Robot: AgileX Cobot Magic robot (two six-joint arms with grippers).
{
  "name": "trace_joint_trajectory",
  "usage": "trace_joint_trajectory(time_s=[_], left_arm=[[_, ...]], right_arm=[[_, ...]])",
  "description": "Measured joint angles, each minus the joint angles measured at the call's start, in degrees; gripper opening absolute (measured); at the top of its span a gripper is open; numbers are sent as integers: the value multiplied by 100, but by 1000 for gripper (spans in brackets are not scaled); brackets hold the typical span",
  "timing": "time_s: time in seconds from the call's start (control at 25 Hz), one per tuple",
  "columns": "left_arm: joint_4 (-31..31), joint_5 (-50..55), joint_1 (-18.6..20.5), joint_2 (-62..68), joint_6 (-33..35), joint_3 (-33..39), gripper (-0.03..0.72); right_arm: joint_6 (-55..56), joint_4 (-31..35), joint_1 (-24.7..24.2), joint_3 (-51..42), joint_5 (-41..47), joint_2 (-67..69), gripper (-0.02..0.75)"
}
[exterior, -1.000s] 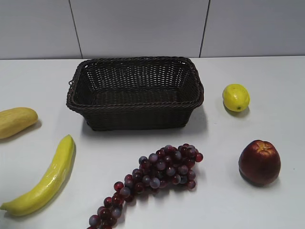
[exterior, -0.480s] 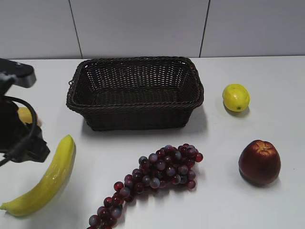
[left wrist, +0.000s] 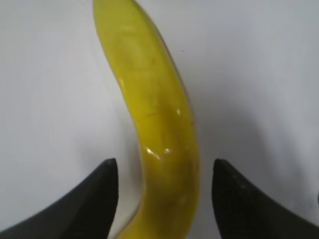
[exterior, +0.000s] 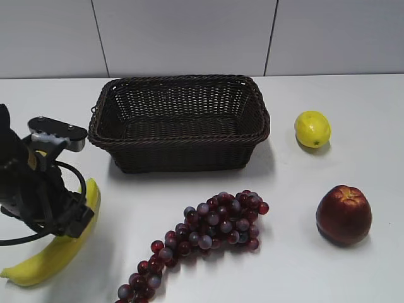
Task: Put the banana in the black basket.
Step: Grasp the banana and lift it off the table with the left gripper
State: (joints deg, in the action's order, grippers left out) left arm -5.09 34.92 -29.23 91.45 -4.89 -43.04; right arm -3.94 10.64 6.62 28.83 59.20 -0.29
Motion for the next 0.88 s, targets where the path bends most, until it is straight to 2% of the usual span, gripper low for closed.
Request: trace_joint_trajectory(time_s=[0.52,0.6,0.68,0.72,0.88], left_arm=[[-143,-556,0,806,-43,-4,582],[-225,-556,0,825,-43,-4,552],[-252,-521,0,807,-43,-4,475],[-257,-487,0,779,-43,-4,412],[-212,-320,0,478,-43,-4,413]], right_arm=[[0,0,0,0,0,0,571],[0,0,0,0,0,0,571],[0,0,0,0,0,0,571],[0,0,0,0,0,0,571],[0,0,0,0,0,0,571]])
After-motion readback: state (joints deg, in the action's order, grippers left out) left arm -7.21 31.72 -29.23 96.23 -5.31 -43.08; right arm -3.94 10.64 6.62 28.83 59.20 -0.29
